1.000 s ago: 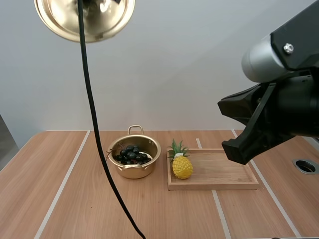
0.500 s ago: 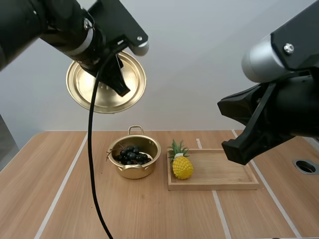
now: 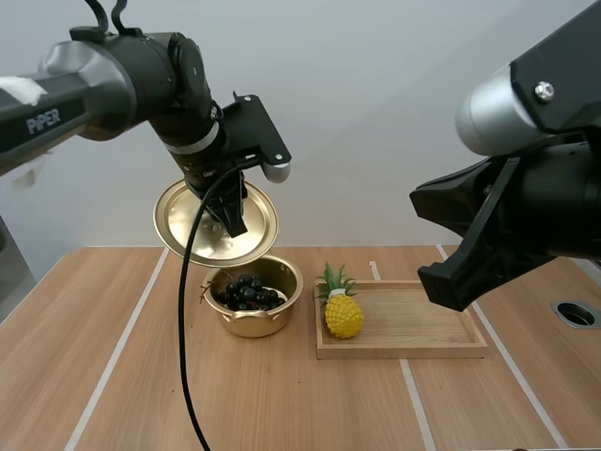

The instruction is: Open the pot, put the grape inside, and close it

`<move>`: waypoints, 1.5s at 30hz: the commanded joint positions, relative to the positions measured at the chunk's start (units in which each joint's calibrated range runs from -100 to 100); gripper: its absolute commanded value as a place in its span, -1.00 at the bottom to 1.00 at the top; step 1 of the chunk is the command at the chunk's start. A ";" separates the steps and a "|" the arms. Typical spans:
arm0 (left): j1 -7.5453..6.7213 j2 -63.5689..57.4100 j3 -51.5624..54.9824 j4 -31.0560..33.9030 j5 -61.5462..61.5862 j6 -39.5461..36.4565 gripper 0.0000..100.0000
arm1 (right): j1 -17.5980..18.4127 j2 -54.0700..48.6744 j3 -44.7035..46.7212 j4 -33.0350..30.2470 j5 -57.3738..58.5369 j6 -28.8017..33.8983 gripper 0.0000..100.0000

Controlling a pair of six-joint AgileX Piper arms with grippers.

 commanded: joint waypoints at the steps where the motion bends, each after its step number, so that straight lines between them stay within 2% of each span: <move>1: -0.02 2.93 -0.20 -1.35 0.73 1.60 -1.00 | -0.20 -0.60 0.08 0.14 0.00 -0.17 -1.00; 7: -0.02 9.79 -4.78 -2.50 4.46 3.67 -1.00 | -0.20 -0.60 0.08 0.14 0.00 -0.17 -1.00; 15: -0.02 18.85 -12.82 -7.32 10.96 5.00 -1.00 | -0.20 -0.60 0.08 -0.20 0.00 -0.17 -1.00; 23: -0.02 24.50 -13.85 -9.86 11.22 6.95 -1.00 | -0.20 -0.60 0.08 -0.32 0.00 -0.17 -1.00; 25: 0.26 25.09 -13.85 -10.76 11.22 7.60 -1.00 | -0.20 -0.60 0.08 -0.32 0.00 -0.17 -1.00; 30: 2.81 26.11 -13.85 -17.40 11.86 10.88 -1.00 | -0.20 -0.60 0.08 -0.32 0.00 -0.17 -1.00; 34: 4.26 26.30 -13.85 -17.91 12.29 11.82 -1.00 | -0.20 -0.60 0.08 -0.32 0.00 -0.17 -1.00; 45: 4.30 26.66 -13.85 -18.30 12.72 12.14 -1.00 | -0.20 -0.60 0.08 -0.32 0.00 -0.17 -1.00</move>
